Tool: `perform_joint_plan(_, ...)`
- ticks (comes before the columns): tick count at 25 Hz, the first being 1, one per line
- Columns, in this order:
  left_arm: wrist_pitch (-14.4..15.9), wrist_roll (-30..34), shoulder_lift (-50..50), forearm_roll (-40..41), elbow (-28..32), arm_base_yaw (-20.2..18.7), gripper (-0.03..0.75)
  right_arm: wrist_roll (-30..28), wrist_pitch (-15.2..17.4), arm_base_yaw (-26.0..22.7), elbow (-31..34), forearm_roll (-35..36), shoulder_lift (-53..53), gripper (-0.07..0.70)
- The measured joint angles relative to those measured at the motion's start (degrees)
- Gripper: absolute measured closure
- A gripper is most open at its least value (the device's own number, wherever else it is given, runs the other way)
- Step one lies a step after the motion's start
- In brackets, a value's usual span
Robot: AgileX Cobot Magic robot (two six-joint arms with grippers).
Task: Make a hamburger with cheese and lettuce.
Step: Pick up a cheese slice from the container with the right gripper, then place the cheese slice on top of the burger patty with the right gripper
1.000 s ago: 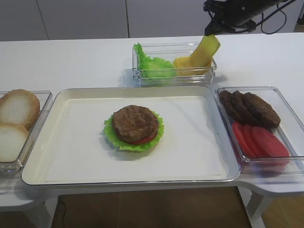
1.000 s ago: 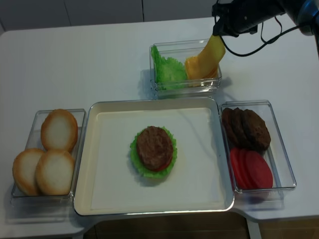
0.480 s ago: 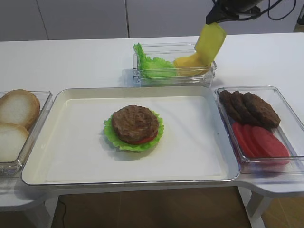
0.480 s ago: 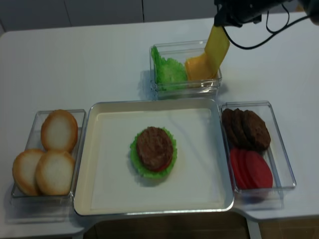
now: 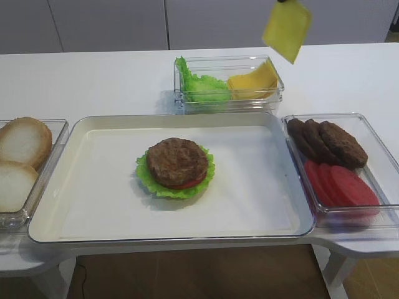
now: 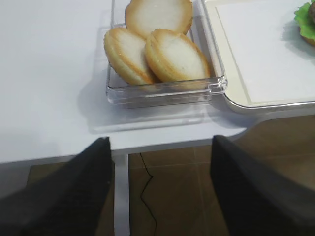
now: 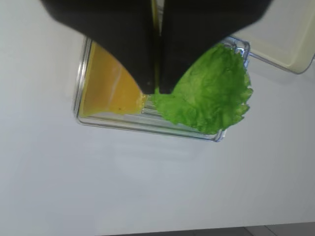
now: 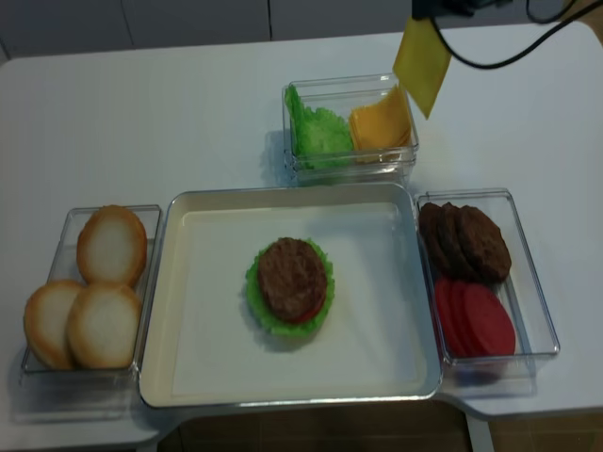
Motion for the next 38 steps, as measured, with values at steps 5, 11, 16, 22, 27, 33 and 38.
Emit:
perform_joint_plan(5,0.00,0.00,0.00,0.00,0.00,0.00,0.247,0.11,1.05,0.00,3.76,0.00,-5.81,0.629)
perform_joint_plan(11,0.00,0.00,0.00,0.00,0.00,0.00,0.247,0.11,3.78,0.00,10.89,-0.11,-12.60,0.629)
perform_joint_plan(16,0.00,0.00,0.00,0.00,0.00,0.00,0.247,0.11,4.81,0.13,17.94,-0.11,-18.93,0.629)
perform_joint_plan(22,0.00,0.00,0.00,0.00,0.00,0.00,0.247,0.01,4.10,3.84,26.98,-1.60,-26.56,0.629)
perform_joint_plan(27,0.00,0.00,0.00,0.00,0.00,0.00,0.247,-0.10,3.88,10.18,31.56,-2.71,-28.57,0.629)
perform_joint_plan(33,0.00,0.00,0.00,0.00,0.00,0.00,0.247,-0.10,2.35,17.90,34.64,-2.71,-28.57,0.629)
perform_joint_plan(38,0.00,0.00,0.00,0.00,0.00,0.00,0.247,-0.10,-0.50,22.99,34.94,-2.12,-27.43,0.629)
